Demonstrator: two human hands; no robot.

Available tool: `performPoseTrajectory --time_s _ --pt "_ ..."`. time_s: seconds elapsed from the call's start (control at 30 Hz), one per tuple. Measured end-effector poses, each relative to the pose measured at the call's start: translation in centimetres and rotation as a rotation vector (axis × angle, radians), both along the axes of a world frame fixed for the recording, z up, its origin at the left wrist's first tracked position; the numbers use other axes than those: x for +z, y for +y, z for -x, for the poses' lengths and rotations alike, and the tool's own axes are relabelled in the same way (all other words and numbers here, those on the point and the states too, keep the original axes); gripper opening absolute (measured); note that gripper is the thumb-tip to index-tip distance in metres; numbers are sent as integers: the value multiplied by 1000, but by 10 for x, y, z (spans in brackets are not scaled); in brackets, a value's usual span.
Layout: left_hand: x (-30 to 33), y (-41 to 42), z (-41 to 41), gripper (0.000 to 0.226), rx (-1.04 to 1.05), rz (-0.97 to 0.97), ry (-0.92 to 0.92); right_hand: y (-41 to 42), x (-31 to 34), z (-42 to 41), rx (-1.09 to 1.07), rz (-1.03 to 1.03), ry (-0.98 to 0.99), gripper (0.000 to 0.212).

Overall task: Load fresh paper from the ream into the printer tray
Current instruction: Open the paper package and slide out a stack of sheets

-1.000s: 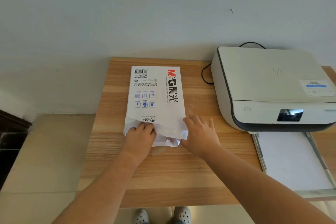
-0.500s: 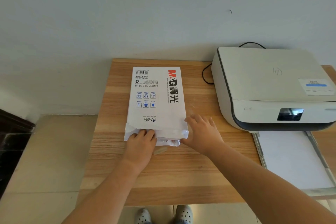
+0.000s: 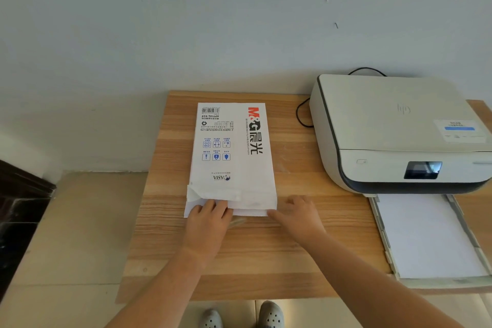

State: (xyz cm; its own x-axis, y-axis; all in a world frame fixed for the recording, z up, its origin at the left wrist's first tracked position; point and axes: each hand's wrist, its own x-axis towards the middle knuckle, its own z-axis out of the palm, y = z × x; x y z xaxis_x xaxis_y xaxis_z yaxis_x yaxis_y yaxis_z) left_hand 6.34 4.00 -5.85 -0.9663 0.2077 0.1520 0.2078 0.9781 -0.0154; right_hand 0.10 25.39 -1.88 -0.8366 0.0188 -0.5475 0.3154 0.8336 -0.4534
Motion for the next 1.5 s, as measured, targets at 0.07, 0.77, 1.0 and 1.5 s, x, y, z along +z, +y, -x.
performPoseTrajectory --time_s 0.07,0.77,1.0,1.5 --pt "2 -1 -1 45 -5 19 -2 -3 2 -1 -153 157 -130 39" --pt "32 -57 -8 27 700 -393 -312 -12 -9 2 -537 543 -404 22" --pt "17 -65 7 27 904 -847 -661 -14 -6 2 -491 545 -408 18" --pt "19 -50 7 31 740 -504 -638 -17 0 -6 -96 156 -234 22"
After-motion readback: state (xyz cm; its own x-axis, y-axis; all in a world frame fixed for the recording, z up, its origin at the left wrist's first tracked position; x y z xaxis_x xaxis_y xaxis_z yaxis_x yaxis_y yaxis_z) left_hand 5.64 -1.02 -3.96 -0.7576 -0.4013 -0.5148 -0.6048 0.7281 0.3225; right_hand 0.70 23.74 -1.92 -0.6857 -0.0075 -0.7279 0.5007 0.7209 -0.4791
